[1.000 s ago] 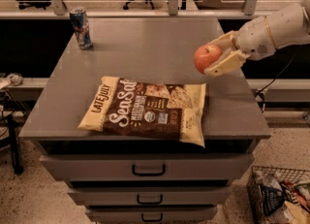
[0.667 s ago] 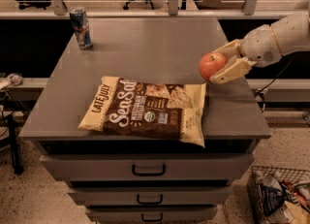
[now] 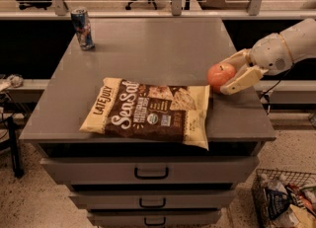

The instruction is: Move apple near brown chip bag

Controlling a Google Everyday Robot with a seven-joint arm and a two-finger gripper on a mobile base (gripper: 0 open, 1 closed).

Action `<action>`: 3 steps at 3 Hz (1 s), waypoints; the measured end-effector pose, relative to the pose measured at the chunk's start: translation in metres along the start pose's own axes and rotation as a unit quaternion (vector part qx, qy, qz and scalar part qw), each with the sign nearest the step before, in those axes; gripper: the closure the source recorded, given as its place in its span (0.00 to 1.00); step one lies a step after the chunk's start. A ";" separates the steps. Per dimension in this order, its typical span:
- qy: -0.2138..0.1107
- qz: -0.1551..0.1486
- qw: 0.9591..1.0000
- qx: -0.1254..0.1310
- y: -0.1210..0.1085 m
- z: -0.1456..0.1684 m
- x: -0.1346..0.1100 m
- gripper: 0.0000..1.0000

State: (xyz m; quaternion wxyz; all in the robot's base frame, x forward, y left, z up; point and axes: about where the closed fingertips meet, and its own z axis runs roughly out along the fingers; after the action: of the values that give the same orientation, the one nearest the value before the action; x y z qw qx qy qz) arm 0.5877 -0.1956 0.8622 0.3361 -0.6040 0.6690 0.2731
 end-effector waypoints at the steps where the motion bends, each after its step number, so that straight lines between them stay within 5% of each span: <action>1: -0.003 0.005 1.000 -0.017 0.005 0.001 0.003 1.00; 3: -0.005 0.012 1.000 -0.026 0.010 0.002 0.004 0.62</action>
Offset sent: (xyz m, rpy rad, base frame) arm -0.0174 -0.0072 -0.0008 0.0022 0.0658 0.0313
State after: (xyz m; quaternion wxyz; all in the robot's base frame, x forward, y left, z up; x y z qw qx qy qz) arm 0.5781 -0.1954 0.8574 0.3208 -0.6031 0.6671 0.2972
